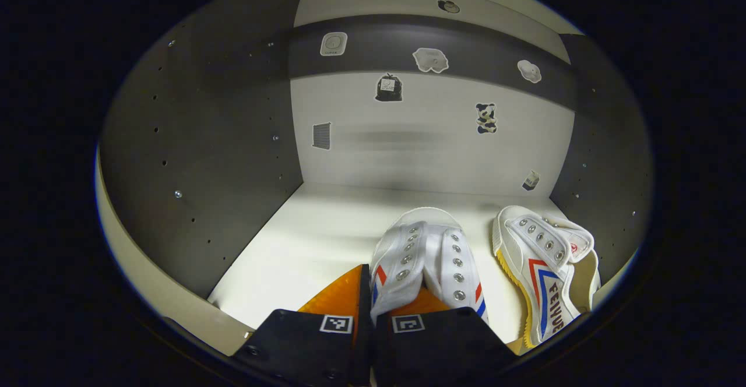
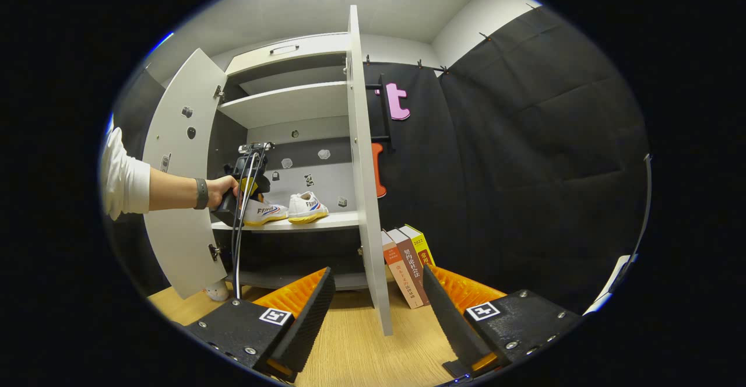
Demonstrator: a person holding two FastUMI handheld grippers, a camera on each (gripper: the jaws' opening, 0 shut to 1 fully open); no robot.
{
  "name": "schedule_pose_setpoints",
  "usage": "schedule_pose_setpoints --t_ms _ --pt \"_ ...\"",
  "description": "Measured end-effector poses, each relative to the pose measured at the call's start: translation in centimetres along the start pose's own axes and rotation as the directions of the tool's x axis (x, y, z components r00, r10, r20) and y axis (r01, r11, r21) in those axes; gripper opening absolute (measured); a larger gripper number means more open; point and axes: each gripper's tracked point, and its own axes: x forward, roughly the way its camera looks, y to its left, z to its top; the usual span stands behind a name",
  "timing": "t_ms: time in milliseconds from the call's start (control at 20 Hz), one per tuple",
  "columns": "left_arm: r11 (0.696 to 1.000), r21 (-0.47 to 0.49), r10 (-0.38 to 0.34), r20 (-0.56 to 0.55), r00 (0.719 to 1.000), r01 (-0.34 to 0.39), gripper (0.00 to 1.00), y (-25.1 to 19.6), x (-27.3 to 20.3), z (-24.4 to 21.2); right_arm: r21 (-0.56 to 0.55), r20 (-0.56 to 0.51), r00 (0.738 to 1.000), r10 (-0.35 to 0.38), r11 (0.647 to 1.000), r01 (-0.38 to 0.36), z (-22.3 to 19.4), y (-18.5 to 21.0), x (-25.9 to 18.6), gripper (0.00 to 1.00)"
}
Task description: Grab one shoe with the right hand and put it into the shoe cabinet, grab the other shoe with the left hand and put it into the shoe cabinet; then close the right door with the right hand and the left door with the left hand.
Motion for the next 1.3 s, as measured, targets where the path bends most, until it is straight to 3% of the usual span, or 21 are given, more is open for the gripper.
schedule_pose_setpoints --t_ms 150,250,300,350,400,750,900,1000,1150,1300 --pt "0.999 0.047 -0.003 0.008 1.000 0.002 0.19 0.0 -0.9 0.6 -0.003 0.005 1.000 0.004 1.000 -0.004 0.1 0.1 0.1 0.93" --pt "0.996 0.091 0.007 0.026 1.000 -0.009 0.36 0.2 -1.4 1.3 0.002 0.003 1.000 0.009 1.000 -0.009 0.0 0.2 0.1 0.93" --pt "0.994 0.104 0.016 0.039 0.999 -0.020 0.53 0.4 -1.9 1.7 0.007 0.003 1.000 0.012 1.000 -0.012 0.0 0.2 0.1 0.93" --pt "0.995 0.099 0.003 0.042 0.999 -0.007 0.58 0.3 -2.1 1.7 0.012 0.004 1.000 0.014 1.000 -0.014 -0.1 0.3 0.1 0.93" --pt "0.996 0.093 0.003 0.039 0.999 -0.006 0.70 0.4 -2.4 1.5 0.015 0.004 1.000 0.016 1.000 -0.017 -0.1 0.5 0.1 0.93" --pt "0.999 0.010 -0.033 0.011 0.999 0.033 0.69 1.9 -3.4 0.0 0.028 0.004 0.999 0.040 0.999 -0.040 0.0 1.1 0.1 0.93" --pt "0.992 0.022 -0.128 0.016 0.992 0.128 0.75 0.4 -4.4 0.1 0.035 0.003 0.999 0.041 0.999 -0.041 -0.2 1.2 0.0 0.93" --pt "0.990 0.059 -0.135 0.063 0.989 0.131 0.72 0.7 -5.3 0.8 0.054 -0.001 0.999 0.042 0.998 -0.042 -0.3 1.3 0.0 0.93" --pt "0.983 0.041 -0.181 0.148 0.972 0.177 0.74 0.6 -8.2 2.4 0.073 0.001 0.999 0.041 0.996 -0.041 -0.3 1.3 -0.1 0.93" --pt "0.967 0.045 -0.254 0.281 0.925 0.251 0.74 0.5 -14.5 4.6 0.059 0.006 0.999 0.044 0.997 -0.044 0.1 1.4 0.0 0.93"
